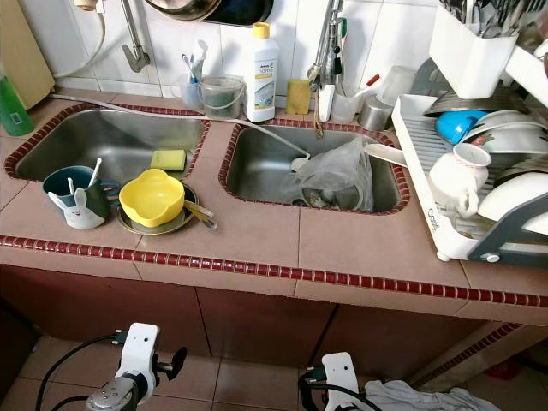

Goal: Kitchen organization

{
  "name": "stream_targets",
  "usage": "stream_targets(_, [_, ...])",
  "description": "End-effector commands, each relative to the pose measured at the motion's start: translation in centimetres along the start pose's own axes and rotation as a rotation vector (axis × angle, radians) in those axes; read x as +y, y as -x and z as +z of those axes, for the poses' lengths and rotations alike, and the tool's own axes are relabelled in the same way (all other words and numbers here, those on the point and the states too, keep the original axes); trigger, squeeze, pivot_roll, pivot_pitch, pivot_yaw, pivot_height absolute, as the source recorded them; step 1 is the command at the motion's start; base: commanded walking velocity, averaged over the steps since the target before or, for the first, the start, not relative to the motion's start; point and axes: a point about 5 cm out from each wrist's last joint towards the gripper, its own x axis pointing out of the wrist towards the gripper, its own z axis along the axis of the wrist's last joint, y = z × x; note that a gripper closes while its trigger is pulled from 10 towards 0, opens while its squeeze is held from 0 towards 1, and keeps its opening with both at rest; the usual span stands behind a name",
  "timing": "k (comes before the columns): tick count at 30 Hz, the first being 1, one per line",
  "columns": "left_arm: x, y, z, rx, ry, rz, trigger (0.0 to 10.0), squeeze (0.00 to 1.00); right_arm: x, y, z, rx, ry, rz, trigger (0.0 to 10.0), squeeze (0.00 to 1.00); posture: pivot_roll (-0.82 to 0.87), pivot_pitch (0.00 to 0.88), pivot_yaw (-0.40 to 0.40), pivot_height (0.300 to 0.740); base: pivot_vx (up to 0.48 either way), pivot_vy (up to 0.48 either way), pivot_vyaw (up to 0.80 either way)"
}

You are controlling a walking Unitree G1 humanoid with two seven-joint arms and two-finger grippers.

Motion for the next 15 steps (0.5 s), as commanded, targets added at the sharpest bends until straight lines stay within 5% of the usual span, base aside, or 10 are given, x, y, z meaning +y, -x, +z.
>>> stream_targets(1, [-0.05,0.06,-0.06,-0.006,-0.001,-0.004,10.0,1.00,-0.29,0.09,0.02,-0.008,-0.003,-0.004,10.0,1.00,0.08,0.000,-0.048,0.740,0.000,0.000,0.00])
stream_targets(8, [-0.06,0.07,-0.16,0.002,-0.011,0.000,10.0,1.00,-0.54,0.21,-0.35,0.015,0.012,-0.026,10.0,1.00,0.08,0.000,-0.048,0.740,0.000,0.000,0.00])
stream_targets(9, [-0.01,0.08,-0.14,0.000,-0.021,0.004,10.0,1.00,-0.56,0.22,-0.39,0.018,0.017,-0.026,10.0,0.88,0.08,0.000,-0.049,0.740,0.000,0.000,0.00])
stream_targets(10, [0.01,0.08,-0.13,-0.001,-0.027,0.006,10.0,1.00,-0.55,0.22,-0.39,0.018,0.018,-0.024,10.0,0.88,0.08,0.000,-0.049,0.740,0.000,0.000,0.00])
stream_targets(11, [0.05,0.08,-0.12,0.000,-0.029,0.010,10.0,1.00,-0.57,0.22,-0.43,0.024,0.023,-0.025,10.0,0.00,0.08,0.000,-0.049,0.740,0.000,0.000,0.00])
stream_targets(12, [0.06,0.08,-0.12,0.001,-0.029,0.011,10.0,1.00,-0.57,0.22,-0.45,0.026,0.022,-0.025,10.0,0.00,0.08,0.000,-0.049,0.740,0.000,0.000,0.00])
stream_targets(13, [0.11,0.08,-0.11,0.001,-0.028,0.010,10.0,0.00,-0.51,0.22,-0.43,0.022,0.014,-0.017,10.0,0.00,0.08,0.000,-0.049,0.740,0.000,0.000,0.00])
stream_targets(15, [0.21,0.07,-0.07,0.001,-0.015,0.009,10.0,0.00,-0.55,0.23,-0.44,0.023,0.024,-0.023,10.0,0.00,0.08,0.000,-0.049,0.740,0.000,0.000,0.00])
